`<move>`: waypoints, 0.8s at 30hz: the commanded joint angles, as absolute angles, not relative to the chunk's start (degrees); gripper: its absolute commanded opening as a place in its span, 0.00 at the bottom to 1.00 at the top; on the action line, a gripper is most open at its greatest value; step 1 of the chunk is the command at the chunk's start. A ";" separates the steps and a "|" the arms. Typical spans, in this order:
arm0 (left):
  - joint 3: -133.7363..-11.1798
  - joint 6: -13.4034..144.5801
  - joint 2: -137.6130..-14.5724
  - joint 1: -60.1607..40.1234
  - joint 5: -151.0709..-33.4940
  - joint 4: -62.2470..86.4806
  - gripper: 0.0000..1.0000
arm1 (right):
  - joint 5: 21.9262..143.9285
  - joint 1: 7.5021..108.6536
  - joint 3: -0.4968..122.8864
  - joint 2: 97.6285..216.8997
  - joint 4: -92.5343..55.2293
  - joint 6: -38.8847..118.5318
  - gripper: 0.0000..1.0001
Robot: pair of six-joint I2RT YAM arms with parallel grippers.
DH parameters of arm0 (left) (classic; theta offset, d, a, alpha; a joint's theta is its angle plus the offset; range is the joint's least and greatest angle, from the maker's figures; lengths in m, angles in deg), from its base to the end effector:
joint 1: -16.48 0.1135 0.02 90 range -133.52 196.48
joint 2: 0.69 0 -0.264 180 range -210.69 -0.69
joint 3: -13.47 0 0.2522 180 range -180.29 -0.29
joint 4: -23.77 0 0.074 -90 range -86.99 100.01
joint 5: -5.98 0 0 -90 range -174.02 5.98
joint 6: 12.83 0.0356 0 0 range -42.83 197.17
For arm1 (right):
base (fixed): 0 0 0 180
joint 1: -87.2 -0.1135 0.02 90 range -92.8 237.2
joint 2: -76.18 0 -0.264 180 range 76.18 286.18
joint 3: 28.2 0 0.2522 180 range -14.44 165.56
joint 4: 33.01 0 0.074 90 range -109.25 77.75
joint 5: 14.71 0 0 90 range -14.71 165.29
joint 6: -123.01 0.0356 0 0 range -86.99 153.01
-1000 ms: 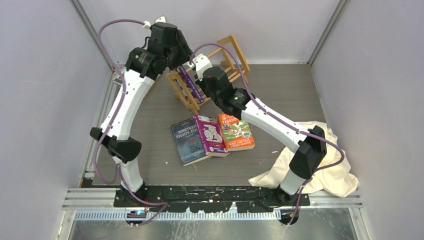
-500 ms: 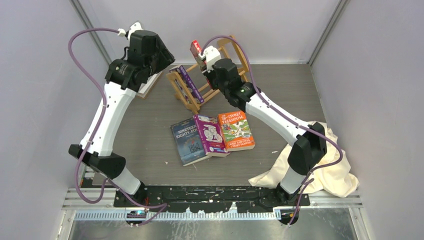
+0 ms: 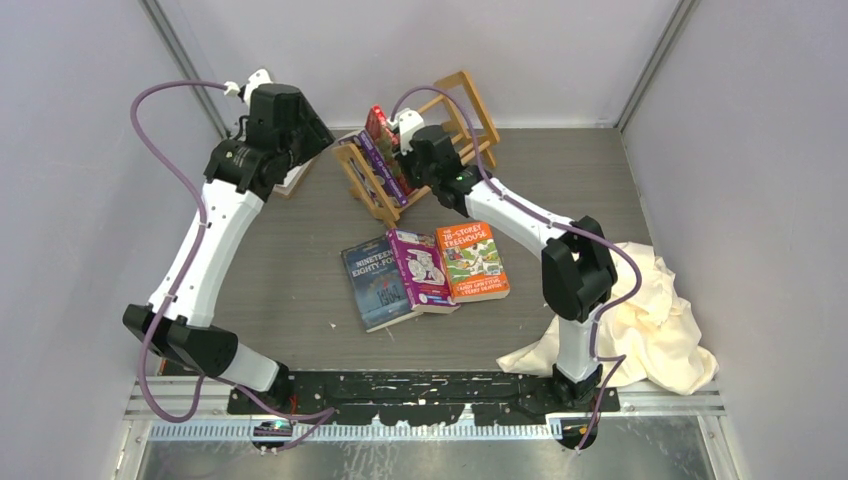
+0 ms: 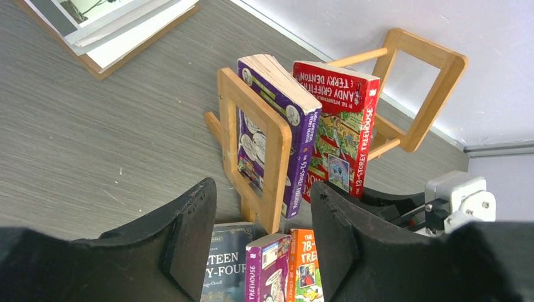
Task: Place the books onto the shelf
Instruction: Place the book on the shelf.
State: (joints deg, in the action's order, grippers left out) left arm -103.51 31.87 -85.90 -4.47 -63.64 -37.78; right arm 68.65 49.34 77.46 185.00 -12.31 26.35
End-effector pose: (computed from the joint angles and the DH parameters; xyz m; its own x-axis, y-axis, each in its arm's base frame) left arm 0.2898 -0.0977 0.4560 -0.3639 -0.5742 -0.7334 -0.2925 0.8180 -0.4953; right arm 0.3633 0.2772 0.3052 -0.2562 -0.3451 -0.9029 -0.5596 0.8146 -0.1525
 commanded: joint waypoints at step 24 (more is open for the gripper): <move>-85.94 33.41 -74.77 -0.92 -66.62 -23.30 0.57 | 76.49 50.07 79.98 191.78 -31.15 30.24 0.01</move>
